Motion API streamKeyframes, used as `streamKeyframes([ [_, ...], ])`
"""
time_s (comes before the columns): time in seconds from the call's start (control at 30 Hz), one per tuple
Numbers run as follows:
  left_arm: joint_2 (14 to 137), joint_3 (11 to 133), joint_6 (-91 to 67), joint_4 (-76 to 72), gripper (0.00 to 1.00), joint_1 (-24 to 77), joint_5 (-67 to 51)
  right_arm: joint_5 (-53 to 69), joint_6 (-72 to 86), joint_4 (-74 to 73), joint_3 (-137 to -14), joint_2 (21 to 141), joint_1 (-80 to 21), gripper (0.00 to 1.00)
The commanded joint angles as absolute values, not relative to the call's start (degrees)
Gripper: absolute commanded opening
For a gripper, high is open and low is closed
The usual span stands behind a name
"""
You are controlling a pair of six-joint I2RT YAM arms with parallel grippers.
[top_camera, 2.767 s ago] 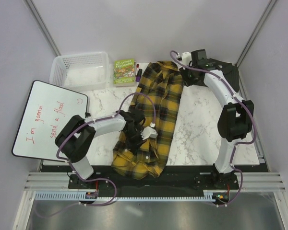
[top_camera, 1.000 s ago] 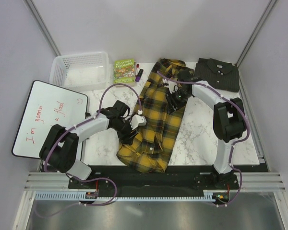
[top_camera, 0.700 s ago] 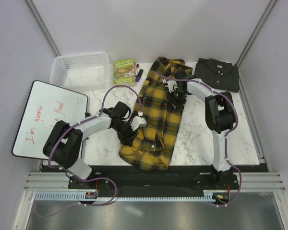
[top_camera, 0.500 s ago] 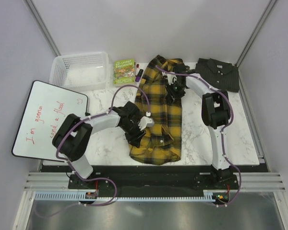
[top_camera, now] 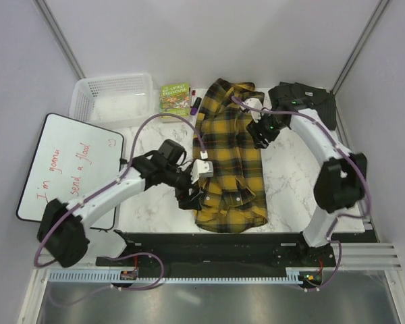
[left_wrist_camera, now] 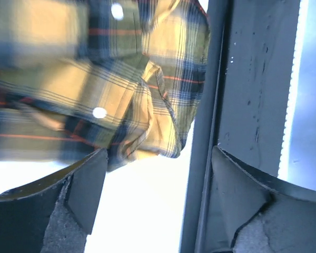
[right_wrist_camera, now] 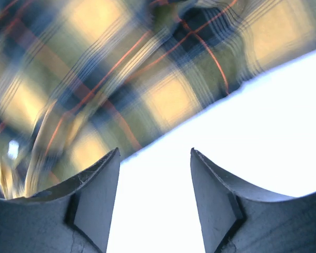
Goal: Fold and stack the long sleeve shirts
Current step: Fold the shirt
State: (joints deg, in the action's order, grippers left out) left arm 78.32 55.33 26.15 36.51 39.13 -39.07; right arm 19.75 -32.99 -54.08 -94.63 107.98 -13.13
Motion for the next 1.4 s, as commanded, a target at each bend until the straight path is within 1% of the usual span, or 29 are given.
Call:
streamKeyframes([
  [0.0, 68.1, 49.3, 40.6, 37.3, 0.89, 38.6, -34.5, 23.7, -50.9, -56.0, -81.9, 90.7, -12.3, 0.65],
  [0.03, 67.2, 46.7, 46.0, 36.9, 0.89, 38.5, -33.5, 23.8, -54.4, -54.7, -73.9, 85.0, -12.2, 0.66],
  [0.07, 66.6, 45.5, 48.0, 35.3, 0.89, 38.4, -32.1, 22.8, -61.2, -53.1, -69.1, 81.8, -12.1, 0.66],
  [0.1, 65.9, 43.2, 51.7, 34.7, 0.88, 38.1, -32.0, 22.2, -64.3, -51.6, -59.5, 75.5, -12.1, 0.66],
  [0.17, 65.7, 41.1, 55.2, 33.1, 0.87, 37.7, -32.8, 22.1, -71.6, -47.9, -50.6, 69.4, -12.2, 0.67],
  [0.2, 65.4, 38.7, 58.9, 32.5, 0.87, 37.7, -33.1, 21.9, -72.9, -46.3, -43.4, 64.5, -12.1, 0.68],
  [0.3, 65.1, 33.8, 62.6, 27.2, 0.87, 37.7, -31.1, 22.6, -75.6, -42.6, -36.0, 59.0, -12.5, 0.70],
  [0.37, 63.7, 31.3, 64.5, 24.7, 0.87, 37.7, -29.5, 24.2, -77.1, -41.3, -34.2, 57.3, -12.5, 0.70],
  [0.4, 62.6, 28.5, 65.9, 20.9, 0.87, 37.6, -29.1, 26.3, -78.0, -41.0, -32.9, 55.8, -12.5, 0.71],
  [0.43, 60.5, 27.2, 66.8, 19.4, 0.89, 37.6, -28.8, 27.5, -79.4, -40.9, -32.3, 55.0, -12.5, 0.73],
  [0.57, 57.7, 23.5, 69.2, 13.5, 0.92, 37.7, -31.7, 29.4, -84.9, -38.5, -28.0, 51.9, -13.3, 0.75],
  [0.67, 61.1, 23.8, 69.4, 12.0, 0.92, 37.8, -32.3, 30.3, -88.8, -38.4, -26.3, 52.4, -14.7, 0.75],
  [0.93, 66.8, 25.1, 67.2, 5.5, 0.91, 39.3, -33.0, 28.7, -87.9, -31.7, -23.6, 54.6, -20.7, 0.74],
  [1.1, 68.3, 23.8, 68.4, 4.6, 0.90, 42.4, -33.2, 27.9, -90.5, -30.5, -22.0, 56.1, -24.1, 0.73],
  [1.17, 69.3, 23.4, 68.6, 3.9, 0.89, 44.3, -31.4, 27.3, -91.1, -29.8, -21.1, 56.0, -25.5, 0.73],
  [1.37, 71.8, 25.4, 69.2, 6.3, 0.86, 45.3, -30.4, 26.8, -91.6, -27.8, -19.1, 56.1, -27.1, 0.73],
])
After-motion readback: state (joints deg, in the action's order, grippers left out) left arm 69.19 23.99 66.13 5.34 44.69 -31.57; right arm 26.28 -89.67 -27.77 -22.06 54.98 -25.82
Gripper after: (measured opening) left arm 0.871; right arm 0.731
